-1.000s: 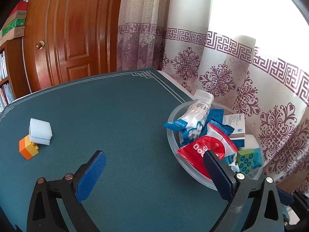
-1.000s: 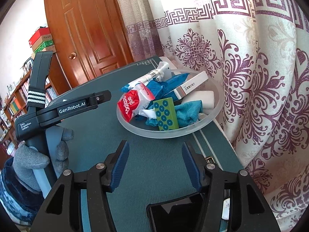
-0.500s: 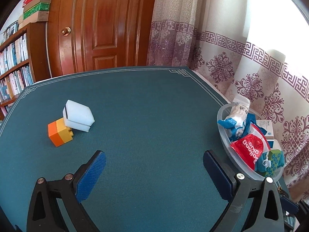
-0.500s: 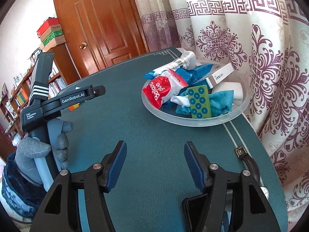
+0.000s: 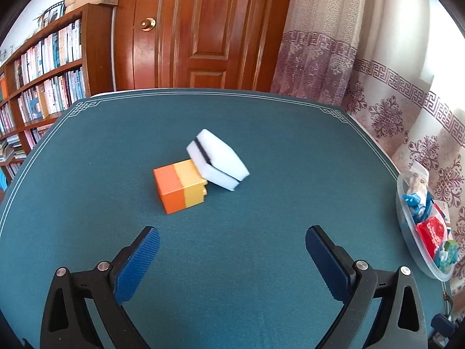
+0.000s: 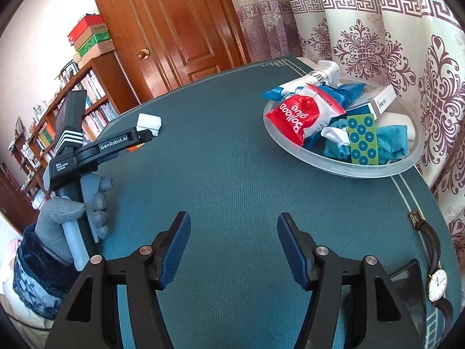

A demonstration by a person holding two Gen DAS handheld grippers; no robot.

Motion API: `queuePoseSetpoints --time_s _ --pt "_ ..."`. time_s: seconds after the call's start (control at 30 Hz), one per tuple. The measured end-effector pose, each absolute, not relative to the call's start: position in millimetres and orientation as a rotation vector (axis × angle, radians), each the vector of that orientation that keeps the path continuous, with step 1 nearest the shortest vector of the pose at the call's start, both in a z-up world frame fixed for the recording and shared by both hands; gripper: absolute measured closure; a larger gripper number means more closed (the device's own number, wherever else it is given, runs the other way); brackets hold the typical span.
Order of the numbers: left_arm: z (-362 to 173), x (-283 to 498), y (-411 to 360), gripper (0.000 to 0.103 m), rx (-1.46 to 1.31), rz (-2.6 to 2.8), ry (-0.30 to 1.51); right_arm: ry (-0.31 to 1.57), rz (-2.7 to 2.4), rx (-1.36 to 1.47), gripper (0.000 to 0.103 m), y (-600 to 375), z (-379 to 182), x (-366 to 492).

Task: Organize objects
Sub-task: 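Withdraw both open tools from the bowl toward the orange brick and white sponge, then grasp the orange-yellow toy brick with the left tool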

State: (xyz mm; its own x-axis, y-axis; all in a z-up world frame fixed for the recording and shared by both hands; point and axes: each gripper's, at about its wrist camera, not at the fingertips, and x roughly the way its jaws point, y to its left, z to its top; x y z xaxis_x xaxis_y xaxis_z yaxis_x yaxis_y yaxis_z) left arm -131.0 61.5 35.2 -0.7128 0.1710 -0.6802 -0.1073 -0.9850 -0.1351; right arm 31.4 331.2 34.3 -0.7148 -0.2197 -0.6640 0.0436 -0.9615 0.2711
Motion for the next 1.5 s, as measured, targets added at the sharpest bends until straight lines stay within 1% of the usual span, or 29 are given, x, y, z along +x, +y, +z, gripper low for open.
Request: queuePoseSetpoints --time_s 0.37,0.7,0.77,0.83,0.97,1.03,1.1,1.33,1.5 --pt "24.4 -162.6 28.2 0.001 -1.208 2.853 -0.165 -0.317 -2.737 1.127 0.04 313.7 32.4 21.8" --pt "21.4 -191.1 34.2 0.001 -1.24 2.865 -0.047 -0.294 -2.724 1.141 0.04 305.9 29.9 14.2" --pt "19.7 -194.6 36.8 0.004 -1.251 2.855 -0.02 -0.285 -2.722 1.143 0.04 303.9 29.8 12.7" --pt "16.5 -197.9 38.6 0.021 -1.271 2.814 -0.012 -0.276 -2.718 1.146 0.04 301.3 29.9 11.1" --pt "17.0 -196.6 38.8 0.033 -1.25 2.792 -0.008 -0.252 -2.707 1.149 0.04 294.1 29.9 6.5" --pt "17.9 -195.2 37.7 0.043 -1.234 2.786 -0.016 -0.235 -2.7 1.148 0.04 289.6 30.2 3.6" --pt "18.7 -194.0 37.6 0.049 -1.22 2.774 -0.023 -0.218 -2.691 1.147 0.04 284.6 30.0 -0.1" --pt "21.0 -184.8 28.9 0.05 -1.19 2.768 -0.078 -0.176 -2.657 1.145 0.04 269.2 29.5 -18.7" --pt "22.1 -176.0 16.1 0.05 -1.192 2.797 -0.123 -0.183 -2.624 1.149 0.04 257.6 28.7 -40.9"
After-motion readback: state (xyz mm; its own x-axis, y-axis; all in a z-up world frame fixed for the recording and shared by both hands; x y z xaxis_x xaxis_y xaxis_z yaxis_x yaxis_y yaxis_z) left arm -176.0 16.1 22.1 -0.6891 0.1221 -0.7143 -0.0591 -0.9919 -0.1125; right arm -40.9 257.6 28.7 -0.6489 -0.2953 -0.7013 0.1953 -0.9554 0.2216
